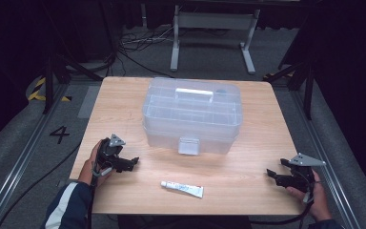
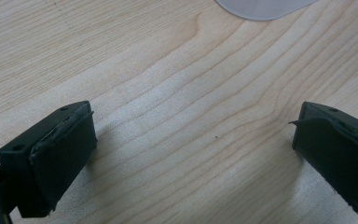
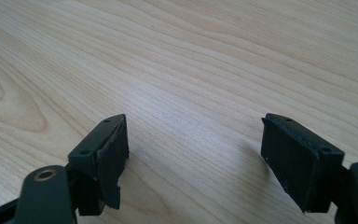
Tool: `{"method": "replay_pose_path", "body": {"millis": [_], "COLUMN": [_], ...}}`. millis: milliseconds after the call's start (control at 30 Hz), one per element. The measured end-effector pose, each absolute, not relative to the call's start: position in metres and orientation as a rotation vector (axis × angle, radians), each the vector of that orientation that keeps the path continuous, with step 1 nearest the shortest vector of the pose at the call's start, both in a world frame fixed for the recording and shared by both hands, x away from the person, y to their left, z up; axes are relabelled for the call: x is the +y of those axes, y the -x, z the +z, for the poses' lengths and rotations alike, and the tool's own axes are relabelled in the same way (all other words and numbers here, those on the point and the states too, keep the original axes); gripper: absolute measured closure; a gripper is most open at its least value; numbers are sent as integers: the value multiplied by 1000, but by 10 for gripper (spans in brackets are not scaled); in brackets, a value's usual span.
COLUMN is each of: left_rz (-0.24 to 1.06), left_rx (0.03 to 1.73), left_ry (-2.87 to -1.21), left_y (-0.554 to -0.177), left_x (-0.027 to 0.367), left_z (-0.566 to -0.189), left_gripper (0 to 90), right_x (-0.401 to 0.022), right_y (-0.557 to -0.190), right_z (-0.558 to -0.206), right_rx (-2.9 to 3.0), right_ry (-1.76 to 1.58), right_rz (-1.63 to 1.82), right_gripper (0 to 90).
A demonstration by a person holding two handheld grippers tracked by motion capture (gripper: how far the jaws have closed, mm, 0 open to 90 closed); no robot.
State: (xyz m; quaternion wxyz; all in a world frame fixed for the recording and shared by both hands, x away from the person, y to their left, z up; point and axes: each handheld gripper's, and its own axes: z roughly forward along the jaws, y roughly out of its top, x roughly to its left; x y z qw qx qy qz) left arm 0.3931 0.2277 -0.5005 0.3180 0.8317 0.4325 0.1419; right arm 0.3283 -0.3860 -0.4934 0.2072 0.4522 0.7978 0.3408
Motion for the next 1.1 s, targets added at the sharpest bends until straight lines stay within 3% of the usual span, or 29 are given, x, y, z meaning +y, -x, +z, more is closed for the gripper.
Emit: {"method": "replay_pose_path", "body": {"millis": [1100], "left_rz": [343], "left_rx": [1069], "left_ry": [-2216], "left_y": [-391], "left_x": [238], "left_z": [-500], "left_gripper": [3], "right_x": [-375], "right_y": [-336], "right_z": [-489], "right_rx": [2213], "right_ry": [-1258], "right_rz": [861], "right_gripper": [239]}}
